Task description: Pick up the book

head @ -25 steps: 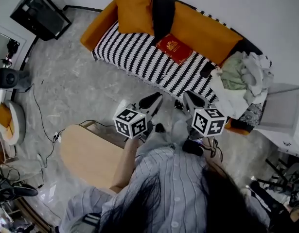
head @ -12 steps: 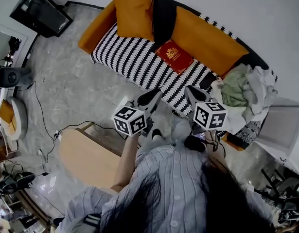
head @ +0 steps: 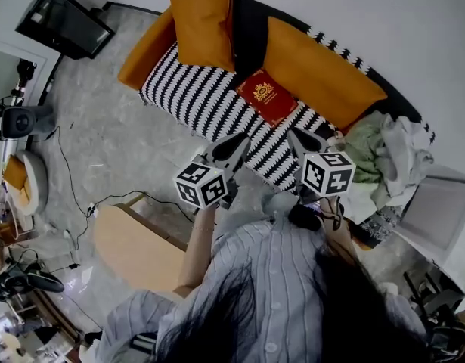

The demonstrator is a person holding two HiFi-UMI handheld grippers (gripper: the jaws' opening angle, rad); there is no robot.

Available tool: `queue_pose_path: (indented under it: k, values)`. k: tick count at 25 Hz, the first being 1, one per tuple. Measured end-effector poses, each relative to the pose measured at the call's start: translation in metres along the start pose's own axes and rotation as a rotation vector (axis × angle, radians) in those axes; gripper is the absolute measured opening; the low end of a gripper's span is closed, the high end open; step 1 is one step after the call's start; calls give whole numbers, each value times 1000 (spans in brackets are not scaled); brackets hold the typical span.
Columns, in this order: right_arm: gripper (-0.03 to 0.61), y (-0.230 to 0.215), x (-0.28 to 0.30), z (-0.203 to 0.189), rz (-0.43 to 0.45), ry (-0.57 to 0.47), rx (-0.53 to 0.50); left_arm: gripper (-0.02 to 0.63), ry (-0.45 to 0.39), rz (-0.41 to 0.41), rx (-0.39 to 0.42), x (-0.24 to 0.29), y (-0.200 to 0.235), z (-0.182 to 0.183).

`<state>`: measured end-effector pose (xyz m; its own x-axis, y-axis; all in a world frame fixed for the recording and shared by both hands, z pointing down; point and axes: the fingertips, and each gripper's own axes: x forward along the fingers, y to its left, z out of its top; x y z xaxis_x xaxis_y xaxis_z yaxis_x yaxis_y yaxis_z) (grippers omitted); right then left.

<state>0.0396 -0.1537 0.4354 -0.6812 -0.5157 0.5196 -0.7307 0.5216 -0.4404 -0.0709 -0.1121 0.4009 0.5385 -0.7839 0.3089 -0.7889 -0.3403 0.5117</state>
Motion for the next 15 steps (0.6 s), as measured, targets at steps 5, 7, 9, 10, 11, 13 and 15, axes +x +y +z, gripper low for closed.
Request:
queue_pose_path:
  k: [5, 7, 9, 10, 11, 13, 15]
  values:
    - [40, -20, 7, 13, 10, 1, 1, 38, 8, 8, -1, 24, 1, 4]
    - [40, -26, 8, 15, 13, 2, 8, 38, 17, 11, -1, 31, 2, 5]
    - [40, -33, 10, 17, 12, 1, 24, 38, 28, 13, 4, 37, 3, 6]
    - [40, -37, 11, 18, 10, 0, 32, 38, 33, 16, 7, 39, 3, 7]
    - [40, -39, 12, 18, 8, 1, 40, 38, 37, 18, 8, 39, 4, 8]
    - [40, -44, 15, 17, 5, 3, 55, 38, 44, 21, 8, 40, 5, 9]
    - [40, -50, 19, 15, 0, 9, 67, 38, 52, 24, 7, 43, 9, 9]
